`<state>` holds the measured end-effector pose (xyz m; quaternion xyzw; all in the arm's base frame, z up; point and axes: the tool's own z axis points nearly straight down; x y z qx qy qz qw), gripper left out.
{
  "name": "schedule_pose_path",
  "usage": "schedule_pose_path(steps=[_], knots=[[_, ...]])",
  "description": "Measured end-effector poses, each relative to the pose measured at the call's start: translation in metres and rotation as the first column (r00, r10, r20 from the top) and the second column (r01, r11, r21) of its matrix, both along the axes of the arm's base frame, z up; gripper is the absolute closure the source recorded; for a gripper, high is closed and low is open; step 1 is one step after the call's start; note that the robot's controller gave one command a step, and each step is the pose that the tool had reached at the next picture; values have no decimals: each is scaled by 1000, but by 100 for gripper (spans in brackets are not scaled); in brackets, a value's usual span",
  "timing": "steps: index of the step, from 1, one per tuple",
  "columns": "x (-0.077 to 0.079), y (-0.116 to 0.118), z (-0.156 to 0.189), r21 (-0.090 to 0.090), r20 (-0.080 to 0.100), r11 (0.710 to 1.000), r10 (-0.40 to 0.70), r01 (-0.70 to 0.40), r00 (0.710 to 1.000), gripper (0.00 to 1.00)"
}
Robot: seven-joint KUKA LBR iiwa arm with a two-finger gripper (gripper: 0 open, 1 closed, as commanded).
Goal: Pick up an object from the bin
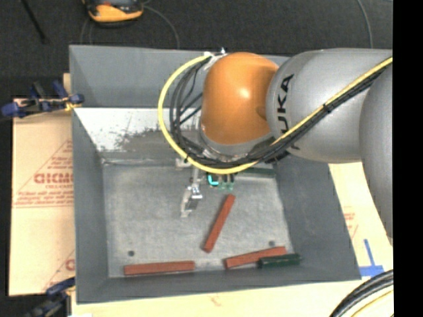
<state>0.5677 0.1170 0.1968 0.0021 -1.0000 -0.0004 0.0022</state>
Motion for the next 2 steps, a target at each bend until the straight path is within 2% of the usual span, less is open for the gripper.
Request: schedule_pose_path(steps=[1,2], knots=[[2,0,4,1,8,1000,-2,2,1000,0],[10,-26,-37,1,17,1000,15,-15,1000,0]])
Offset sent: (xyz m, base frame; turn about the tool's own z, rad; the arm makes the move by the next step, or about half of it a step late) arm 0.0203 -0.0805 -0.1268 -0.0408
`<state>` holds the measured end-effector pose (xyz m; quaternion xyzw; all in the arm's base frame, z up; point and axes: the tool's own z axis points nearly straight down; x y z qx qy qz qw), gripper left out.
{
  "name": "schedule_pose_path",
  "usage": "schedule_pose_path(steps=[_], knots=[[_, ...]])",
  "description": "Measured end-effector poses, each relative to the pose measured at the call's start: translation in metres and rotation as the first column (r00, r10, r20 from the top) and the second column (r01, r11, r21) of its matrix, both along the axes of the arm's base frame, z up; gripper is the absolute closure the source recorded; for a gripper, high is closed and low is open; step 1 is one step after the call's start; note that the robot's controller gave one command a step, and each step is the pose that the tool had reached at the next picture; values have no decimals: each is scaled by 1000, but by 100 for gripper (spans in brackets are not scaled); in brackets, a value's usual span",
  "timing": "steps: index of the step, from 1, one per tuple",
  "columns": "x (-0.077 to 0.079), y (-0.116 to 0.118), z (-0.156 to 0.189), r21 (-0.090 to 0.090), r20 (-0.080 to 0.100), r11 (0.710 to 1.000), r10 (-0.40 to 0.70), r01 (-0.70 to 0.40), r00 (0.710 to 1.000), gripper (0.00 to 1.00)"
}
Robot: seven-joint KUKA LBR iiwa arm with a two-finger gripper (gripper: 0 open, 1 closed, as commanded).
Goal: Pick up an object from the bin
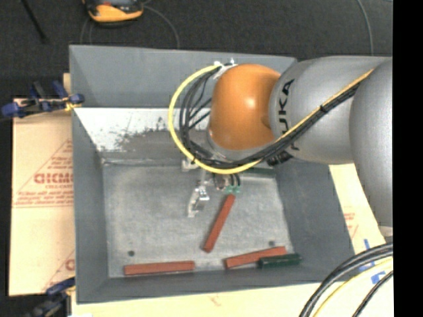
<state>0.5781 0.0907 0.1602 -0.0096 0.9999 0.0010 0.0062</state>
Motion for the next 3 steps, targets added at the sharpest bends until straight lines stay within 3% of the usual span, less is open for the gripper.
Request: schedule_pose_path(steps=[1,2,3], knots=[[-19,-22,-45,-3,-10,991,137,-137,991,0],[-25,-47,-79,-3,-8,966,259,-259,966,0],[-24,-48,-78,-1,-6,963,271,-271,963,0]])
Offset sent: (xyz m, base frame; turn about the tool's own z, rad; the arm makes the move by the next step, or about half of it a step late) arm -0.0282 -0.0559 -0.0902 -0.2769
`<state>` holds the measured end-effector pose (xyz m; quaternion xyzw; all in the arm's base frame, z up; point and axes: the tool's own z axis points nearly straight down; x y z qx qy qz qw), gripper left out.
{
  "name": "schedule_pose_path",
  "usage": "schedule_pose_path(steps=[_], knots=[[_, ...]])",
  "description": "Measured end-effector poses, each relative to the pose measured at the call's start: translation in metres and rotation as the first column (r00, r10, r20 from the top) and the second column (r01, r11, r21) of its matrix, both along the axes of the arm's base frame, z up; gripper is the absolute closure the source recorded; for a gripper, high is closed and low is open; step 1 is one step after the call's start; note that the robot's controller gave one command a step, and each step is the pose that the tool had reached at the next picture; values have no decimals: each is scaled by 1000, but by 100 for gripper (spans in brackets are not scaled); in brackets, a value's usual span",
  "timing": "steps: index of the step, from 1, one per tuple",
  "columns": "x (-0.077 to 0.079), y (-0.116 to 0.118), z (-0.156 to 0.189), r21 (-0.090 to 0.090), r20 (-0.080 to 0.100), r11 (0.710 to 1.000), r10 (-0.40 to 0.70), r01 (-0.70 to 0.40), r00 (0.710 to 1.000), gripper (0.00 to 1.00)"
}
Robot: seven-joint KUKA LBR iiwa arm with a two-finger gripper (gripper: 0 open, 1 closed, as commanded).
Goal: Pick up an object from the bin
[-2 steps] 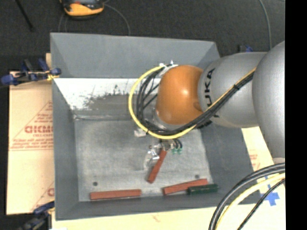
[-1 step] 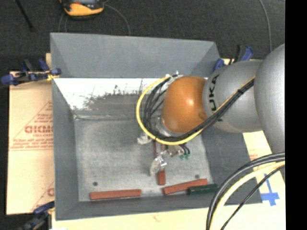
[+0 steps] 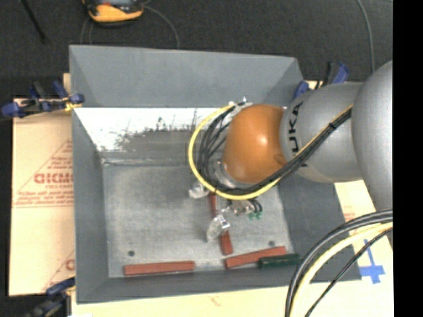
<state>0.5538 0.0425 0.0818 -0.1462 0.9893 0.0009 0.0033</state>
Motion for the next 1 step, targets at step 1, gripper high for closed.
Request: schedule_pose_path(steps=[1], knots=[[19,-91,-2,-2,-22,976,220,-220,975,100]])
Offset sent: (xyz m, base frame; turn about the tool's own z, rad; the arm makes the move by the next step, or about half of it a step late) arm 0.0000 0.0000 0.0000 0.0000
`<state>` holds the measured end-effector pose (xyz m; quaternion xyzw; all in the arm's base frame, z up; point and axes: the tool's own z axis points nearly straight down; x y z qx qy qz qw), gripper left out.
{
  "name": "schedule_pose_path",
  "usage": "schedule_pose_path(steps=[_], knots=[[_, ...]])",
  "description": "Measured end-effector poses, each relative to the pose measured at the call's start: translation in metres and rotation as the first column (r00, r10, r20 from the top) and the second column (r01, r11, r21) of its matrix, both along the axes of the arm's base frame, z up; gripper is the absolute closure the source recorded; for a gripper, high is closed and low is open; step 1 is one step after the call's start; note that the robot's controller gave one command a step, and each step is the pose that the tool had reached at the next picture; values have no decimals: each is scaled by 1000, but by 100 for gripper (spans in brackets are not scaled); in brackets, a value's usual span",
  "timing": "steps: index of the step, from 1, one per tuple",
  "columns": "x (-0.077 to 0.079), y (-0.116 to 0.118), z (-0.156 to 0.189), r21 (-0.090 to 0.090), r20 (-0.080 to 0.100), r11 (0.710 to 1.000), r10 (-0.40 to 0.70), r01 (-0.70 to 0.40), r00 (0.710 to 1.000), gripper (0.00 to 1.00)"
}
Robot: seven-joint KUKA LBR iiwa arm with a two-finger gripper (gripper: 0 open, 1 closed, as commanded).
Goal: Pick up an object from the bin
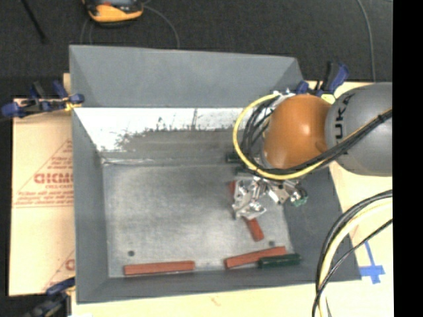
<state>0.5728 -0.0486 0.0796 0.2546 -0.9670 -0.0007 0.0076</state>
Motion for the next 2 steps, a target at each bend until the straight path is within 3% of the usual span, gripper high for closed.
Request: schedule_pose_path(steps=[1,2], knots=[[1,0,0,0,3,1000,-1,1,1000,100],[16,-14,16,6,11,991,133,-133,991,100]])
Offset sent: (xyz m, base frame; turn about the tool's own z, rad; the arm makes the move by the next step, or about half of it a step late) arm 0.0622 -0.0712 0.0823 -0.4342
